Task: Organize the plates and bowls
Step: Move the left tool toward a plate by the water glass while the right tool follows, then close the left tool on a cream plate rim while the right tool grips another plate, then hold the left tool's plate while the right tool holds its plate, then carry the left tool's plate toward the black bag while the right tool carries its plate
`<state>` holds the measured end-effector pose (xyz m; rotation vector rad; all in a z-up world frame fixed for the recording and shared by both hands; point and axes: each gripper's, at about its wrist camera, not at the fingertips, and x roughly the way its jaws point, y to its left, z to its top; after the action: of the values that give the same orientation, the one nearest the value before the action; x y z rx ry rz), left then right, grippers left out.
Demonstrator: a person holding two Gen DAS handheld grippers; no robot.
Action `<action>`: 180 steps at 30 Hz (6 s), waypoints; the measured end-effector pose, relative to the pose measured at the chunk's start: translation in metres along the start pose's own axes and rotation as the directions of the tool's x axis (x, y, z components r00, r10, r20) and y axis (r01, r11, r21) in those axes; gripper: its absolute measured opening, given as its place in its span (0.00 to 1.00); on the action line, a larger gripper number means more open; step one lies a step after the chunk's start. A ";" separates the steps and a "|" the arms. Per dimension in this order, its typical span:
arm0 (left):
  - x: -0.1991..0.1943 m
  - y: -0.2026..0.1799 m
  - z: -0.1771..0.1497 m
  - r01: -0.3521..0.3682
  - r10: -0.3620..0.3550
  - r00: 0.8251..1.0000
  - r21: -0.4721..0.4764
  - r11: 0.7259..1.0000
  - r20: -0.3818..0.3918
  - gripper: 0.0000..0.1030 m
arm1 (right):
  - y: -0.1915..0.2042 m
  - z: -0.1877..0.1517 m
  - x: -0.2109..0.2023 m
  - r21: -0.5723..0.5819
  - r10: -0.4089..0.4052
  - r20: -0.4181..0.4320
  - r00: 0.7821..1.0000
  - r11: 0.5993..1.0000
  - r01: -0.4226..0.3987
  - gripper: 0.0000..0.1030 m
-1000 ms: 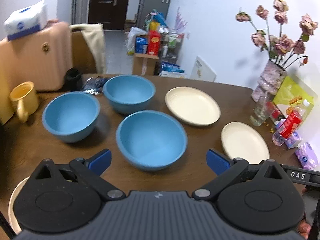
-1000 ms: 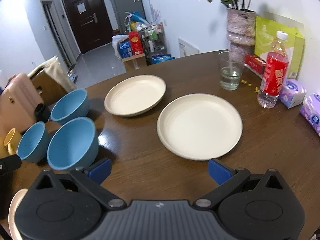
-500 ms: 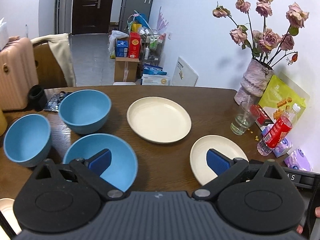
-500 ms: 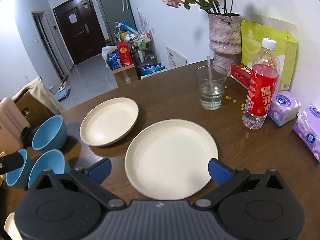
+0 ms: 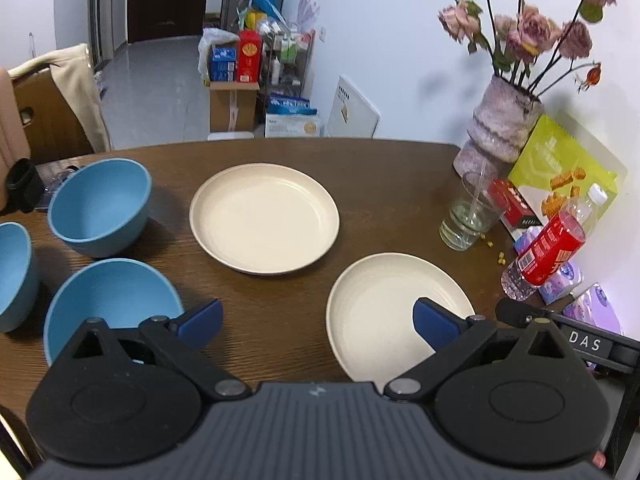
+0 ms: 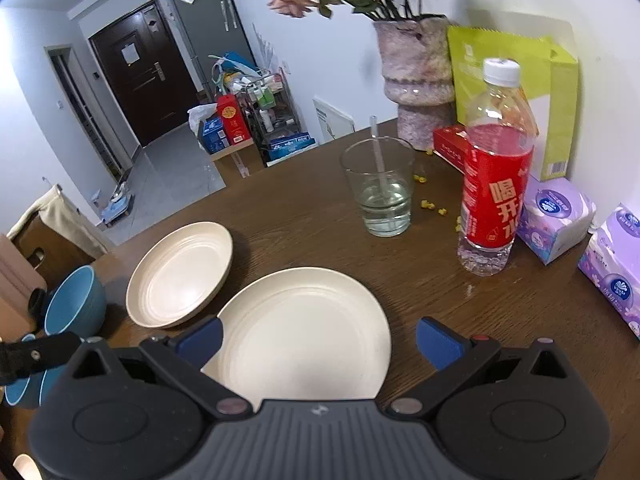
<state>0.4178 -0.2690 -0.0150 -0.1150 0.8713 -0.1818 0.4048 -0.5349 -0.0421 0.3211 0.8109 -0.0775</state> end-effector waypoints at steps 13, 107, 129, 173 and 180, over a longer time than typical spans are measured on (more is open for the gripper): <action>0.056 -0.026 0.011 -0.004 0.004 0.993 0.000 1.000 -0.116 1.00 | -0.039 0.011 0.042 0.079 -0.020 -0.090 0.996 0.997 0.027 0.91; 0.164 -0.023 0.001 -0.053 0.037 0.949 -0.041 0.998 -0.314 0.21 | -0.067 -0.004 0.125 0.132 0.055 -0.232 0.971 0.991 -0.024 0.06; 0.129 -0.028 -0.006 -0.051 0.044 0.965 -0.022 0.998 -0.258 0.21 | -0.062 -0.013 0.089 0.103 0.062 -0.181 0.982 0.994 -0.044 0.06; -0.024 0.040 -0.073 -0.014 0.014 0.987 -0.001 1.000 -0.161 0.21 | 0.022 -0.090 -0.048 0.001 0.068 -0.086 0.994 0.998 -0.069 0.07; -0.051 0.063 -0.086 -0.030 0.029 0.989 -0.003 1.000 -0.147 0.21 | 0.048 -0.108 -0.065 -0.011 0.082 -0.085 0.993 0.996 -0.083 0.07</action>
<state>0.3270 -0.1988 -0.0424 -0.0945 1.0198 -0.1616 0.2936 -0.4592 -0.0517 0.3455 0.8809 0.0195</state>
